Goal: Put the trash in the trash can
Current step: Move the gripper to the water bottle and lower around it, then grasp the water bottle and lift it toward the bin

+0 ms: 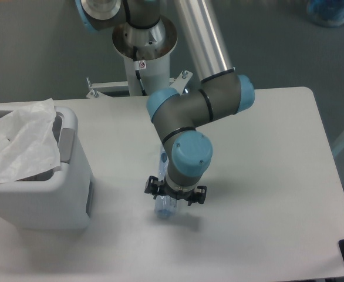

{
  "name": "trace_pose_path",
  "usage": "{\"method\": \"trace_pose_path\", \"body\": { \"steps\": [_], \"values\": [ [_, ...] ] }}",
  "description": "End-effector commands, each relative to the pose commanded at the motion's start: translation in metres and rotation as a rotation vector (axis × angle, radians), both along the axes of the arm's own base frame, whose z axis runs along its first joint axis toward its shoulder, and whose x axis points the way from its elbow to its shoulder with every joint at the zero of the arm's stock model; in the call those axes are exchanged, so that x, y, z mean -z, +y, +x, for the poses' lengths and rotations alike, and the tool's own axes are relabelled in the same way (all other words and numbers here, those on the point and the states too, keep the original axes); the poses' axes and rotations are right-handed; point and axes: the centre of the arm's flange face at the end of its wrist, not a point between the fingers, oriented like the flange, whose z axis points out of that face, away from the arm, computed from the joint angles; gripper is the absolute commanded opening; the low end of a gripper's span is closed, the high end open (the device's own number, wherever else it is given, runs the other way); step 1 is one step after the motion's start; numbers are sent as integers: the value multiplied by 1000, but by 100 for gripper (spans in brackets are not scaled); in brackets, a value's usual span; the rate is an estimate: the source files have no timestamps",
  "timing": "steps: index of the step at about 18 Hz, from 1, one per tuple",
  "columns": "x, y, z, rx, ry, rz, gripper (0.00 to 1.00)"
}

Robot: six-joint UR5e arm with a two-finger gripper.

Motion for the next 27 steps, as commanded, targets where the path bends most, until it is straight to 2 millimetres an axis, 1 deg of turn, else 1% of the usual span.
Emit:
{"method": "trace_pose_path", "body": {
  "steps": [2,4,7,9,12,14,15,18,22,24,27],
  "values": [
    [16,2,0,3,-3,-21,100],
    [25,6,2,16,18,-58,100],
    [30,7,0,18,27,-78,100],
    [30,8,1,28,31,-79,99],
    [31,8,1,33,27,-83,65],
    [31,8,1,33,25,-83,49],
    [29,9,0,33,29,-81,48],
    [25,10,-1,32,33,-74,48],
    [4,16,-6,30,57,-40,48],
    [-19,19,-10,26,84,-4,48],
    [-70,22,-23,2,104,108,48]
  ]
}}
